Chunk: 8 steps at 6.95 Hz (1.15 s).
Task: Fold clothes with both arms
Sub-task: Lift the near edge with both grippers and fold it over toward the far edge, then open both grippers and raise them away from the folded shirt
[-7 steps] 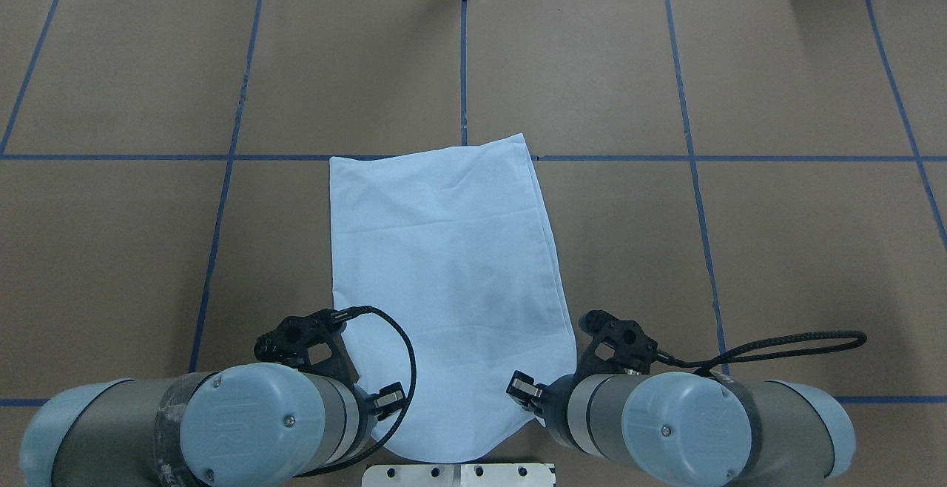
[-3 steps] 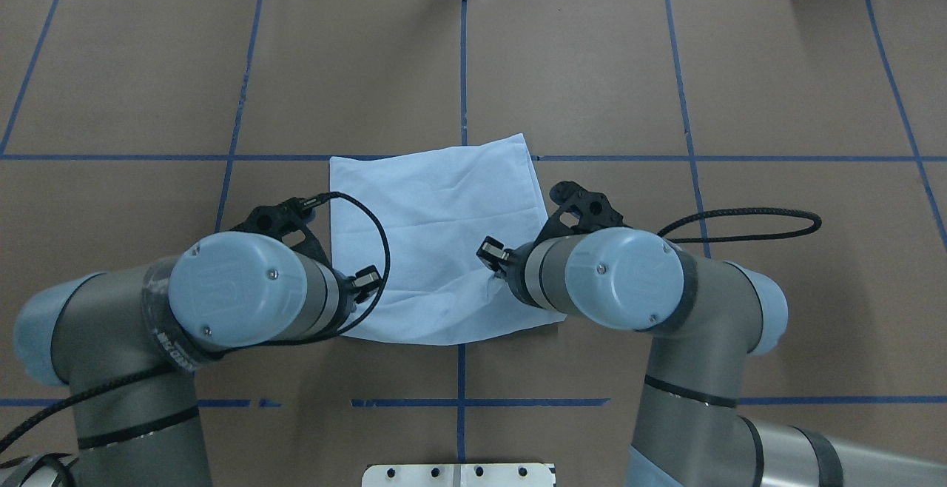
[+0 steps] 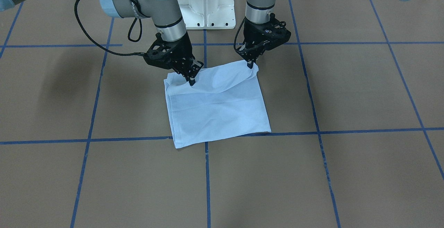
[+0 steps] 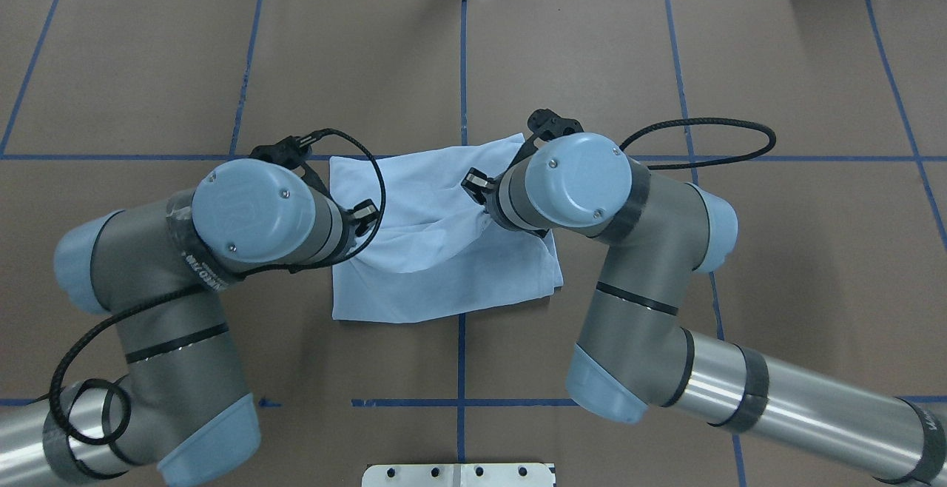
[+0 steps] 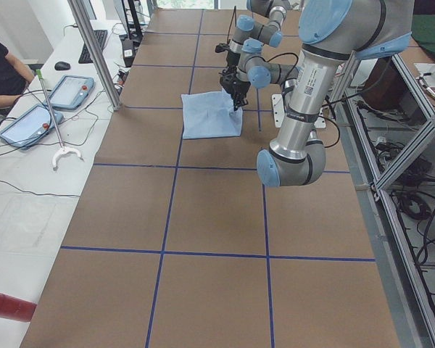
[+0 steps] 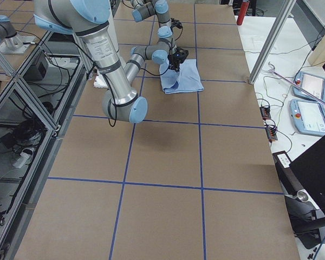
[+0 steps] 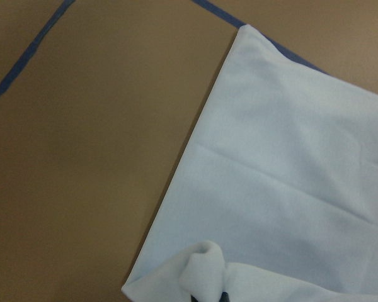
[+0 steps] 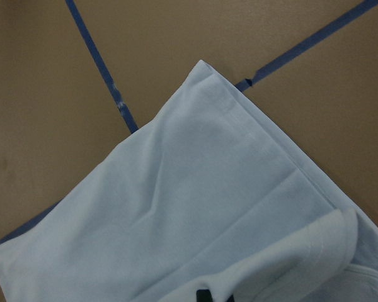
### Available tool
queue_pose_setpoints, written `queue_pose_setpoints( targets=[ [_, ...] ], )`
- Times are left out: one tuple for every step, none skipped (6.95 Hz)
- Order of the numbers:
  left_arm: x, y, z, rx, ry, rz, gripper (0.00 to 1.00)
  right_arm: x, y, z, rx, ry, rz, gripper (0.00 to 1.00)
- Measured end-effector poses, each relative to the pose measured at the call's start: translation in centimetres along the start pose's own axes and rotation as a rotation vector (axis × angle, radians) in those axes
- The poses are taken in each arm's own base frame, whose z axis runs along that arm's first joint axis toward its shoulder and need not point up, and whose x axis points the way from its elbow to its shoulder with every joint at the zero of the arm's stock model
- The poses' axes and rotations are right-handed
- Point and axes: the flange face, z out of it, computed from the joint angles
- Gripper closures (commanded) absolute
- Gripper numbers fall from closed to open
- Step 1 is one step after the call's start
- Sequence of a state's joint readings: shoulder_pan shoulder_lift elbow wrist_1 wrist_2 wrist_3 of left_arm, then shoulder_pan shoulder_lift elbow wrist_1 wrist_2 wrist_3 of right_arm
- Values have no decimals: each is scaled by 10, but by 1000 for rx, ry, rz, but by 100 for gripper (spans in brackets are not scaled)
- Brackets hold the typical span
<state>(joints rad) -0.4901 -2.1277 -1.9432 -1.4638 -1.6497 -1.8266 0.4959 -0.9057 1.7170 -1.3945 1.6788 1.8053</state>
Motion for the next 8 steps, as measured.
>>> queue_pose_setpoints(
  targets=[
    [22,-27,10,39,0,-19,42,-23,-15,15,6,23,-5,100],
    [41,-60,28,80,-11,-14,0,-45,-38,33,9,61,-26,13],
    [57,-99,52,122,-32,24,0,-62,-68,50,8,100,-68,0],
    [66,-139,70,158,-55,78,0,-69,-100,62,13,123,-126,0],
    [68,-172,79,184,-70,124,0,-69,-130,74,20,125,-178,0],
    [66,-187,83,195,-74,146,0,-65,-153,87,21,116,-204,0],
    [66,-193,85,197,-73,156,0,-61,-172,91,12,104,-208,0],
    [65,-194,84,195,-72,167,0,-62,-181,86,-5,89,-207,0]
  ],
)
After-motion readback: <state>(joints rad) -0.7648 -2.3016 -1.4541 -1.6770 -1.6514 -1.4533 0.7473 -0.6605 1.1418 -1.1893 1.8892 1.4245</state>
